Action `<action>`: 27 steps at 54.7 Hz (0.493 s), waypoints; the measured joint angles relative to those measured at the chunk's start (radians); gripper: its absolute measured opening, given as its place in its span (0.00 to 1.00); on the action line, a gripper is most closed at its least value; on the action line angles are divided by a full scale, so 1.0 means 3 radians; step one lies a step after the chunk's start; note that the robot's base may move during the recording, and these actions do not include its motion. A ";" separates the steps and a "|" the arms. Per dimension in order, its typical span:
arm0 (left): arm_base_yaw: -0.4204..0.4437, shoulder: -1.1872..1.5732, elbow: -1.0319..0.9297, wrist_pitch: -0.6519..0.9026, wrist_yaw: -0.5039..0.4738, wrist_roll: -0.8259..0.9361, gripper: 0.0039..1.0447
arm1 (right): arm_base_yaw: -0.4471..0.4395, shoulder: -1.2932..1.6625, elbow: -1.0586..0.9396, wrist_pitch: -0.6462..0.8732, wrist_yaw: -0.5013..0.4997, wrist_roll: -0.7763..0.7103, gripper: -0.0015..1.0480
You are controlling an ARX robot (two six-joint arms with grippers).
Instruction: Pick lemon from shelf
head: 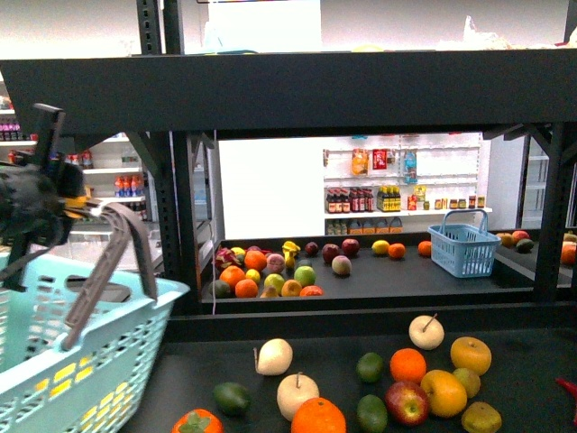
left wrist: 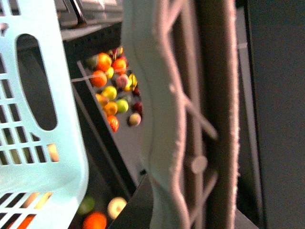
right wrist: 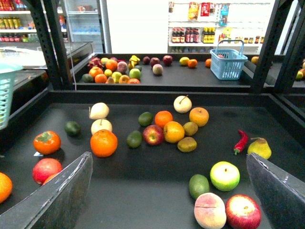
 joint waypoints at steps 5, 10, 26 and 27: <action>0.0220 -0.0047 -0.0095 0.0181 -0.0036 -0.0200 0.07 | 0.0000 0.0000 0.0000 0.0000 -0.0001 -0.0001 0.93; 0.0369 -0.0083 -0.0140 0.0244 -0.0034 -0.0314 0.06 | 0.0000 0.0000 0.0000 0.0000 0.0000 0.0000 0.93; 0.0764 -0.0116 -0.0319 0.0582 0.0275 -0.0535 0.06 | 0.0000 0.0000 0.0000 0.0000 0.0000 0.0000 0.93; 0.0793 -0.0116 -0.0327 0.0614 0.0306 -0.0547 0.06 | 0.0000 0.0000 0.0000 0.0000 0.0000 -0.0001 0.93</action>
